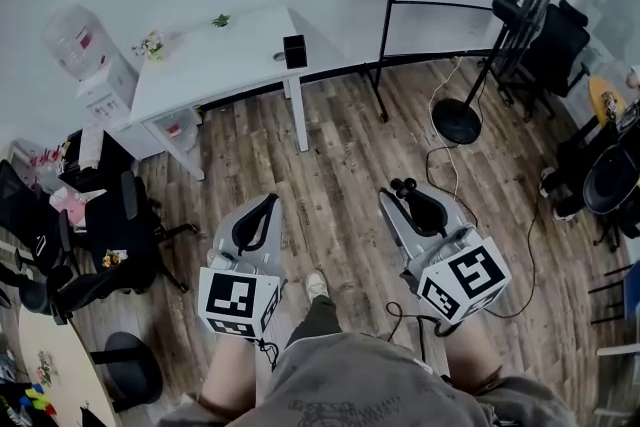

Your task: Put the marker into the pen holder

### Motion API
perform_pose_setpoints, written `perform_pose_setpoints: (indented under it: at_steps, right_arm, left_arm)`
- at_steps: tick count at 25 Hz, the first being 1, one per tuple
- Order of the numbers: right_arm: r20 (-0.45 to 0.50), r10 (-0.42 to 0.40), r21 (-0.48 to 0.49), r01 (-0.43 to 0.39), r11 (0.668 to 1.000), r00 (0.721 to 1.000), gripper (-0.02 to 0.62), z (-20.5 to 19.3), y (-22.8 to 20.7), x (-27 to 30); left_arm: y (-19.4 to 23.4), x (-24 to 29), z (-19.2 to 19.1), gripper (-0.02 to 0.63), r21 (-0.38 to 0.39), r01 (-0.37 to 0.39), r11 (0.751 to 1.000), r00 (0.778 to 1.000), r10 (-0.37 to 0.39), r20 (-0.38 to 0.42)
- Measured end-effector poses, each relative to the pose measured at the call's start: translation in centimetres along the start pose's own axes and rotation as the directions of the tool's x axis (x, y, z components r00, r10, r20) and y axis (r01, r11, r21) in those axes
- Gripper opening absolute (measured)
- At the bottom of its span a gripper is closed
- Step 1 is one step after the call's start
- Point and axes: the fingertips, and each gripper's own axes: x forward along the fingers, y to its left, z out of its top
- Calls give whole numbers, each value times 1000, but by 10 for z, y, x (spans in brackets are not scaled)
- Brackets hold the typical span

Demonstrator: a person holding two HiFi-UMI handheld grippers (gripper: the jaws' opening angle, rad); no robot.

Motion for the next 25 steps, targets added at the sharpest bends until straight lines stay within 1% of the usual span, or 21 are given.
perform_pose_setpoints:
  at_steps: [5, 9, 13, 17, 21, 25]
  right_arm:
    - [-12, -8, -12, 7, 1000, 1000, 103, 11, -13, 61]
    - [-27, -12, -26, 12, 1000, 1000, 103, 18, -23, 111]
    - [-24, -16, -29, 15, 999, 1000, 103, 24, -28, 150]
    - [-31, -12, -37, 10, 999, 999, 103, 23, -27, 171]
    - [-33, -33, -27, 32, 999, 999, 103, 22, -38, 185]
    - [-28, -26, -41, 25, 999, 999, 103, 20, -49, 200]
  left_arm:
    - [53, 36, 1, 0, -4, -1, 1000, 1000, 1, -13]
    - [96, 64, 5, 0, -14, 1, 1000, 1000, -1, -4]
    - [128, 84, 8, 0, 1, 3, 1000, 1000, -4, 11]
    - [149, 95, 7, 0, -4, -3, 1000, 1000, 3, 13]
    - [159, 107, 4, 0, 11, 0, 1000, 1000, 0, 1]
    - [168, 122, 1, 0, 43, -14, 999, 1000, 14, -7]
